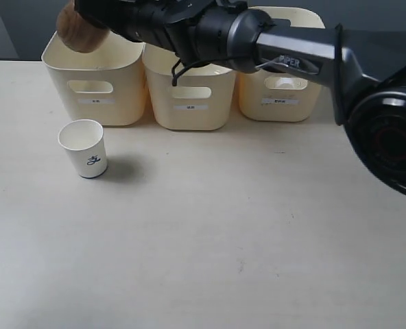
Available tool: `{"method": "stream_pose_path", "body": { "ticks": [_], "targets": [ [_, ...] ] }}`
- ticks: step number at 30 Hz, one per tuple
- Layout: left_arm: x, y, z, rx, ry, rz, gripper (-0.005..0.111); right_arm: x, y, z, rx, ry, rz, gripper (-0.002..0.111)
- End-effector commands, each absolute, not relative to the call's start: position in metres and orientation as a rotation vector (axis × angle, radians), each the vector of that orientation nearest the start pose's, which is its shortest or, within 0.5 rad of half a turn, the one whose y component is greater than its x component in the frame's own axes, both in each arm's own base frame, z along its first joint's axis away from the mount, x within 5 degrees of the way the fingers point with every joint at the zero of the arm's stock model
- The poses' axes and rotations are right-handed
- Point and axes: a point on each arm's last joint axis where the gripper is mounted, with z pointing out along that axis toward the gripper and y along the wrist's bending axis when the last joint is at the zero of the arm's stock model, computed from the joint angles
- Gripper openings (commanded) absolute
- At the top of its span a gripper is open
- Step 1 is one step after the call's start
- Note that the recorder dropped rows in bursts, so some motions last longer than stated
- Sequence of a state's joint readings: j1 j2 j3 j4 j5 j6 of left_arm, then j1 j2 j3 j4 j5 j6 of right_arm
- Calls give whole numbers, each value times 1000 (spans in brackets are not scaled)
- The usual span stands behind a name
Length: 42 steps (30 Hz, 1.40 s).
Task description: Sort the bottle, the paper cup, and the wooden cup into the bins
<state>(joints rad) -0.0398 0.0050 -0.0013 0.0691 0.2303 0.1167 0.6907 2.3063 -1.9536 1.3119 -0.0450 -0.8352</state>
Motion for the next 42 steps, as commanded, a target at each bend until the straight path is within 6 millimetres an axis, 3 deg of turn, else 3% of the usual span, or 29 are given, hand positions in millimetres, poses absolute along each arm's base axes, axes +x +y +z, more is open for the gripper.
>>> {"method": "stream_pose_path", "body": {
  "ticks": [1,6,9,10,13,19,23,26,27,30,37,42],
  "targets": [
    [56,-1,193,181,1698,117,0,436,356,237,-192,1851,744,-1],
    [56,-1,193,181,1700,117,0,438,358,235,-250,1834,711,3],
    [56,-1,193,181,1700,117,0,436,360,234,-286,1842,723,31],
    [56,-1,193,181,1700,117,0,434,361,233,-302,1855,747,48],
    [56,-1,193,181,1700,117,0,434,362,234,-306,1858,757,60],
    [56,-1,193,181,1700,117,0,418,371,243,-438,1907,915,59],
    [56,-1,193,181,1700,117,0,396,375,265,-629,1921,1082,59],
    [56,-1,193,181,1700,117,0,385,377,266,-707,1985,1159,47],
    [56,-1,193,181,1700,117,0,382,376,262,-730,2033,1173,38],
    [56,-1,193,181,1700,117,0,379,372,255,-773,2131,1132,32],
    [56,-1,193,181,1700,117,0,372,360,235,-814,2412,965,44],
    [56,-1,193,181,1700,117,0,370,356,229,-831,2490,915,46]
  ]
}}
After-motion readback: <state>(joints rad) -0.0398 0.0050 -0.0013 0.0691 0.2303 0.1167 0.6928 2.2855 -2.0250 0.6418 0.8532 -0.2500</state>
